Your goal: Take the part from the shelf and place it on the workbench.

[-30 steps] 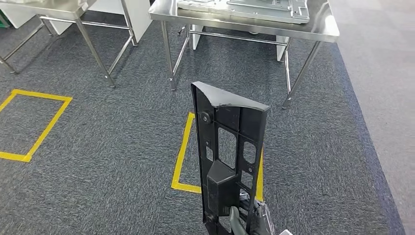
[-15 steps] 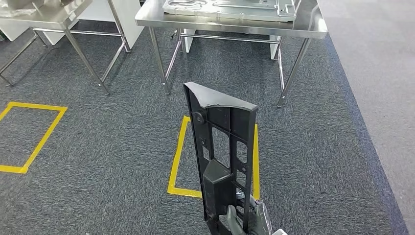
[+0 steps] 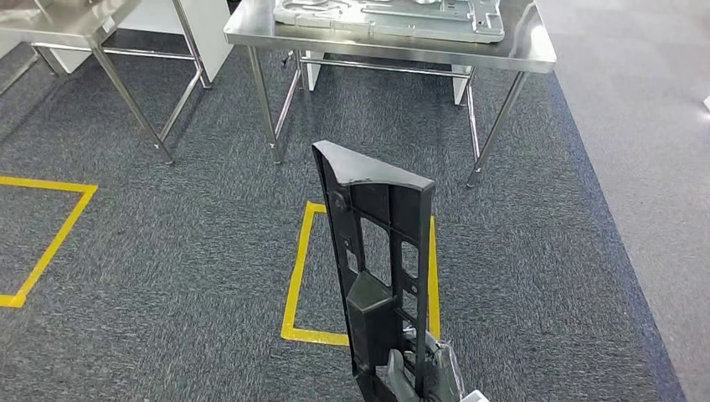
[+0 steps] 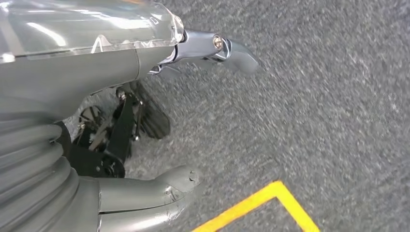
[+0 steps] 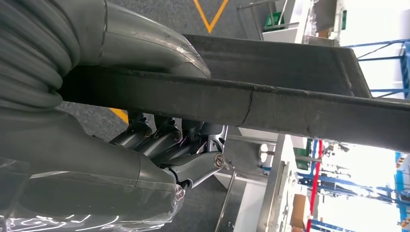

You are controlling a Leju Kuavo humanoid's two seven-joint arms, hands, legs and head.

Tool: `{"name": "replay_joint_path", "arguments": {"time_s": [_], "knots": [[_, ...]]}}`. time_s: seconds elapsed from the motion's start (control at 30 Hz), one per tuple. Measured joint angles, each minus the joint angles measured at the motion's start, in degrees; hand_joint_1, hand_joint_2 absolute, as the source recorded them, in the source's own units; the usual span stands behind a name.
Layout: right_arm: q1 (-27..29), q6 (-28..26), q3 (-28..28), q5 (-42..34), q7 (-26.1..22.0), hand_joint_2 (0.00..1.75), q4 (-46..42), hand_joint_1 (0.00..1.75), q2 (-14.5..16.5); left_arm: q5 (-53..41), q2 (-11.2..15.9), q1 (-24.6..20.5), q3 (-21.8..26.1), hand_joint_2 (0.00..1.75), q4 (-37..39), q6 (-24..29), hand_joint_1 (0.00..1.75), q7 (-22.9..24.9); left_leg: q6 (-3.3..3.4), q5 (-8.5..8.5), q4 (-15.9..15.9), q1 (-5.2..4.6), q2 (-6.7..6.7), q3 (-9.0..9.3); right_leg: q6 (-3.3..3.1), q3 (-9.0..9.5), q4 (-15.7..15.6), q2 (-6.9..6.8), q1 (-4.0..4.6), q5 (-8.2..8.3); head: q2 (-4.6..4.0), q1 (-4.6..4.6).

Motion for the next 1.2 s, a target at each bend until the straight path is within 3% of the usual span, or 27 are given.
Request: {"name": "replay_joint_path", "arguments": {"time_s": [0.03,0.07,0.1,0.17,0.23,0.3,0.4,0.47,0.53,0.57,0.6,0.63,0.7,0.73,0.8,0.9,0.97,1.07,1.1,1.13,1.2], "knots": [[0.0,-0.1,0.1,0.0,0.1,1.75,0.1,1.75,-0.1,0.3,0.0,0.1,-0.3,1.75,-0.1,0.1,0.0,0.3,0.07,-0.21,0.0,-0.02,0.03,0.16,0.18,-2.41,3.7,-0.04,-0.1,-1.08,0.0,0.02],[0.0,0.0,0.1,0.0,0.2,1.75,0.2,1.75,-0.2,0.8,0.1,0.2,-0.4,1.75,-0.1,0.3,0.0,0.8,0.06,-0.47,0.0,-0.03,0.05,0.44,0.3,-4.18,6.0,-0.09,-0.18,-1.11,0.0,0.02],[0.0,0.0,0.2,0.0,0.2,1.75,0.3,1.75,-0.3,1.2,0.2,0.4,-0.5,1.75,-0.2,0.5,0.0,1.4,-0.03,-0.76,0.0,-0.03,0.06,0.8,0.33,-4.97,6.3,-0.14,-0.24,-0.08,0.0,0.02],[0.0,0.1,0.4,-0.1,0.2,1.75,0.5,1.75,-0.6,1.9,0.7,0.7,-0.4,1.75,-0.1,0.5,0.0,2.3,-0.33,-1.52,0.0,-0.01,0.05,1.93,0.11,-3.0,0.3,-0.32,-0.32,4.98,0.0,0.03],[-0.1,0.1,0.6,-0.2,0.2,1.75,0.5,1.75,-0.8,2.1,1.4,0.8,-0.2,1.75,0.2,0.1,0.0,2.4,-0.92,-2.33,0.0,-0.16,0.05,2.74,-0.43,0.09,-6.7,-0.58,-0.03,8.0,-0.01,0.05],[-0.2,0.0,0.8,-0.3,0.2,1.75,0.6,1.75,-0.9,2.1,2.0,0.7,0.1,1.75,0.6,-0.3,0.0,1.9,-1.62,-2.84,-0.3,-0.32,0.09,3.01,-1.06,1.14,-8.9,-0.64,0.36,7.56,-0.01,0.0],[-0.2,-0.4,1.0,-0.4,0.4,1.75,0.7,1.75,-1.0,2.0,2.6,0.3,0.2,1.75,1.3,-0.3,0.0,1.1,-2.55,-3.59,-0.1,-0.3,0.21,3.58,-2.17,2.0,-9.7,-0.4,0.15,7.1,-0.01,-0.21],[-0.3,-0.6,1.2,-0.5,0.6,1.75,0.7,1.75,-1.1,1.8,2.9,0.2,0.4,1.75,1.7,-0.3,0.0,0.9,-2.92,-5.73,4.6,-0.2,0.13,1.63,-2.97,3.05,-10.2,-0.42,-0.06,6.68,-0.01,-0.49],[-0.3,-0.8,1.4,-0.6,0.7,1.75,0.8,1.75,-1.2,1.7,3.0,0.1,0.6,1.75,2.1,-0.3,0.0,0.9,-3.14,-8.69,12.7,-0.18,0.1,-3.11,-3.49,3.91,-10.2,-0.43,0.14,5.9,-0.01,-0.62],[-0.3,-1.0,1.4,-0.6,0.9,1.75,1.0,1.75,-1.3,1.6,3.1,0.2,0.7,1.75,2.2,-0.3,0.0,0.9,-3.21,-9.16,15.8,-0.18,0.09,-5.34,-3.6,4.4,-10.2,-0.34,0.25,5.44,-0.01,-0.63],[-0.3,-1.3,1.4,-0.7,1.1,1.75,1.1,1.75,-1.3,1.4,3.2,0.2,0.9,1.75,2.4,-0.3,0.0,0.9,-3.21,-8.33,16.8,-0.18,0.09,-6.65,-3.62,4.97,-10.2,-0.2,0.34,4.96,-0.01,-0.64],[-0.3,-1.7,1.4,-0.7,1.4,1.75,1.2,1.75,-1.4,1.2,3.3,0.3,1.1,1.75,2.5,-0.4,0.0,0.9,-3.13,-6.23,15.4,-0.18,0.09,-6.84,-3.58,5.68,-10.2,-0.02,0.4,4.43,0.0,-0.69],[-0.3,-2.9,1.5,-0.8,2.7,1.75,1.6,1.75,-1.4,0.8,3.6,0.3,1.7,1.75,2.7,-0.6,0.0,1.0,-2.72,-0.86,8.6,-0.23,0.05,-4.89,-3.31,7.22,-10.2,0.24,0.44,3.23,-0.01,-0.69],[-0.3,-3.6,1.5,-0.8,3.6,1.75,1.8,1.75,-1.4,0.7,3.7,0.2,2.1,1.75,2.8,-0.7,0.0,1.1,-2.43,0.75,5.4,-0.37,0.01,-3.63,-3.02,7.75,-10.1,0.32,0.52,2.66,-0.01,-0.65],[-0.2,-5.0,1.6,-0.8,5.2,1.75,2.3,1.75,-1.4,0.6,3.9,0.0,2.7,1.75,3.1,-0.9,0.0,1.3,-1.63,0.98,2.3,-0.7,-0.06,-2.37,-2.35,8.19,-10.1,0.38,0.56,2.05,-0.01,-0.6],[-0.2,-8.7,1.6,1.6,8.3,1.75,2.8,1.75,-1.5,0.3,4.1,-0.2,3.2,1.75,3.3,-0.9,0.0,1.6,-0.48,0.24,0.9,-0.66,-0.2,-1.31,-1.55,8.22,-9.2,0.24,0.52,2.13,-0.01,-0.69],[-0.5,-13.5,1.2,6.3,10.9,1.75,3.2,1.75,-1.2,-0.1,4.2,-0.3,3.6,1.75,3.6,-0.9,0.0,1.8,0.17,-0.13,0.1,-0.44,-0.31,-0.01,-1.06,5.93,-5.2,0.02,0.4,1.13,-0.01,-0.44],[-1.2,-19.0,-0.7,15.1,13.3,1.75,3.4,1.75,0.3,-0.9,4.4,-0.4,4.3,1.75,4.0,-0.9,0.0,1.7,0.39,-1.26,-0.1,-0.42,-0.31,1.31,-0.24,-1.63,4.4,-0.13,-0.01,-1.85,0.0,-0.06],[-1.5,-19.5,-1.6,17.4,13.7,1.75,3.3,1.75,1.0,-1.1,4.5,-0.3,4.4,1.75,4.1,-0.9,0.0,1.7,0.29,-1.79,-0.1,-0.4,-0.32,1.92,-0.07,-3.46,5.6,-0.17,-0.14,-1.85,-0.01,-0.05],[-1.9,-19.4,-2.3,19.3,14.0,1.75,3.1,1.75,1.7,-1.3,4.5,-0.3,4.6,1.75,4.3,-0.9,0.0,1.5,0.15,-2.38,-0.1,-0.35,-0.33,2.71,0.03,-4.32,4.9,-0.23,-0.25,-0.76,-0.01,-0.04],[-2.6,-18.9,-3.5,22.2,14.4,1.75,2.4,1.75,3.0,-1.6,4.5,-0.3,4.7,1.75,4.6,-1.0,0.0,1.1,-0.22,-3.7,-0.2,-0.19,-0.34,4.51,-0.11,-3.44,-1.1,-0.42,-0.4,4.65,-0.01,0.04]]}}
